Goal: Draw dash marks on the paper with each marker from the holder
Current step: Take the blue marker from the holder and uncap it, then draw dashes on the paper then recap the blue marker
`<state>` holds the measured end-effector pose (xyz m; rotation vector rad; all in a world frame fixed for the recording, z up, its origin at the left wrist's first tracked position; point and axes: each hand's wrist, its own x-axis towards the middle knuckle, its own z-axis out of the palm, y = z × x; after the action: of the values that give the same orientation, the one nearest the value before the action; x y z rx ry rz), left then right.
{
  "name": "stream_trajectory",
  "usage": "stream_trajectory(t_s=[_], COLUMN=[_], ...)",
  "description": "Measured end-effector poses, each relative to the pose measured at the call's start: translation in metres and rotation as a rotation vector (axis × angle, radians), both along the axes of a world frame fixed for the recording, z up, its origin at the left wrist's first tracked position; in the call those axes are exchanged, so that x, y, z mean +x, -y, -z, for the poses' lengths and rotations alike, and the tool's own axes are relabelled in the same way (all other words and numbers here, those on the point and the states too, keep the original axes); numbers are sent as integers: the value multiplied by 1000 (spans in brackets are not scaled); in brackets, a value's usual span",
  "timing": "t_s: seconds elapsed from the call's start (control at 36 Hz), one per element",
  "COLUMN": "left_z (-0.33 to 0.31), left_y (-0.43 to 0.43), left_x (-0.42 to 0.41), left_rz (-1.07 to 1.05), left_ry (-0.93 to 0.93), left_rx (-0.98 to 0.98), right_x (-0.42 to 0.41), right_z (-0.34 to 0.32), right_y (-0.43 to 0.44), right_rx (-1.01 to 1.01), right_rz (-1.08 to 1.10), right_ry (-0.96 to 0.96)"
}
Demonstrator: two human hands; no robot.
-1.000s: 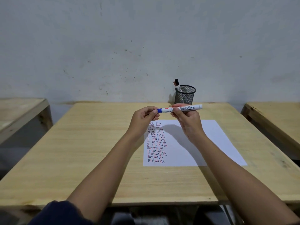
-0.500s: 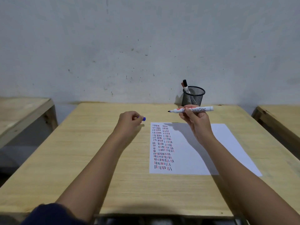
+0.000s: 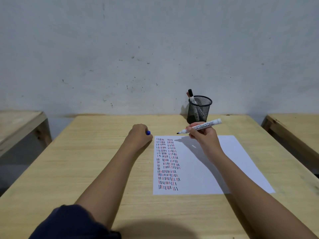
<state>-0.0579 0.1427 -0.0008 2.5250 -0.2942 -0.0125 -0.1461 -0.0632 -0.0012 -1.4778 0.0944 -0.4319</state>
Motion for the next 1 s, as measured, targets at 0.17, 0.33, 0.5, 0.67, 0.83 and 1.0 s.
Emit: stream_trajectory(t_s=[0.17, 0.33, 0.5, 0.67, 0.83, 1.0], left_z=[2, 2, 8, 24, 36, 34], left_y=[-1, -8, -10, -12, -12, -10], left_x=[-5, -27, -72, -98, -110, -113], left_rz=[-2, -32, 96, 257, 262, 240], left_ry=[14, 91, 84, 48, 116, 119], left_rx=[-44, -121, -187, -76, 142, 155], right_x=[-4, -18, -45, -74, -97, -105], right_z=[0, -3, -7, -1, 8, 9], right_y=[-1, -5, -14, -33, -55, -60], right_rx=[74, 15, -37, -78, -146, -165], right_rz=[-17, 4, 48, 31, 45, 26], right_ry=[-32, -3, -37, -139, -211, -212])
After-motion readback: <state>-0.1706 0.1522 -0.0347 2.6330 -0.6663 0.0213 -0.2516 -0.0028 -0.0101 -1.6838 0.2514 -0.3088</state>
